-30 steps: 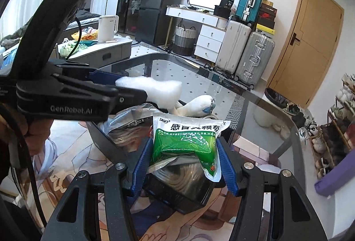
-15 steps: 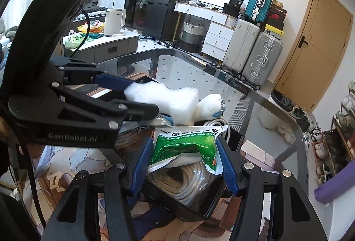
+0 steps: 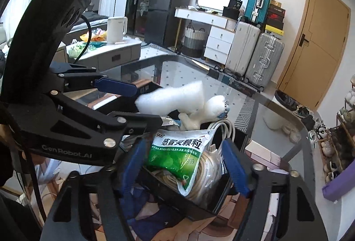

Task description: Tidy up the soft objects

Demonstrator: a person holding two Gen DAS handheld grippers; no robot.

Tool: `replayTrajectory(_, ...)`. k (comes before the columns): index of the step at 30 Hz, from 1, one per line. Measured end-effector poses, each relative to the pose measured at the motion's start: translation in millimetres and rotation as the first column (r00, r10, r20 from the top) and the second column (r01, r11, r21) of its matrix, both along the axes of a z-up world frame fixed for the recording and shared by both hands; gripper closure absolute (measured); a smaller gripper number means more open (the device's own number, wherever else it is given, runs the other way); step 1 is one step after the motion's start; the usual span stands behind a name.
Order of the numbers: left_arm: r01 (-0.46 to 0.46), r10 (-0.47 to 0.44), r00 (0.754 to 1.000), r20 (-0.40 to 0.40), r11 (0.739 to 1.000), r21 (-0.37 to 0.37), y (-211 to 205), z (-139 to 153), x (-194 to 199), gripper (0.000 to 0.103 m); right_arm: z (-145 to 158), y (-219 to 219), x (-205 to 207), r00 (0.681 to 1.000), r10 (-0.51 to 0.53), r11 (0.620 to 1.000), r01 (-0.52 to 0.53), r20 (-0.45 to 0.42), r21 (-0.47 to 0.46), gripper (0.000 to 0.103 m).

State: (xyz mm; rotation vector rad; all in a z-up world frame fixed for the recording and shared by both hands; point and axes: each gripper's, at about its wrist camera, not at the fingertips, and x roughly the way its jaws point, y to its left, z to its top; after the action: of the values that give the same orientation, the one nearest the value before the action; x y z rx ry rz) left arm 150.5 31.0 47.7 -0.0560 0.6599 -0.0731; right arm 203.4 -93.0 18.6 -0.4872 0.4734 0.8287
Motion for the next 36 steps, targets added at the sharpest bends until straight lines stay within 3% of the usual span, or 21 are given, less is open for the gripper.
replayTrajectory(9,-0.032,0.031,0.998,0.057,0.999,0.012,7,12,-28,0.000,5,-29,-18,0.998,-0.060,0.993,0.062,-0.016,0.104,0.003)
replayTrajectory(14,-0.072,0.070,0.995,0.069,0.997,0.017,11,6,-43,0.000,2,-47,-23,0.992,-0.104,0.972,0.115,-0.067,0.205,0.001)
replayTrajectory(20,-0.117,0.117,0.989,0.093,0.993,-0.003,14,-5,-59,0.000,1,-56,-43,0.993,-0.108,0.958,0.117,-0.050,0.261,0.001)
replayTrajectory(29,-0.152,0.149,0.984,0.101,0.988,0.015,18,-18,-67,0.000,-4,-57,-55,0.994,-0.107,0.942,0.109,-0.024,0.318,0.001)
replayTrajectory(36,-0.155,0.149,0.979,0.137,0.987,0.034,15,-25,-74,0.000,-12,-56,-54,0.993,-0.115,0.944,0.118,-0.029,0.308,0.001)
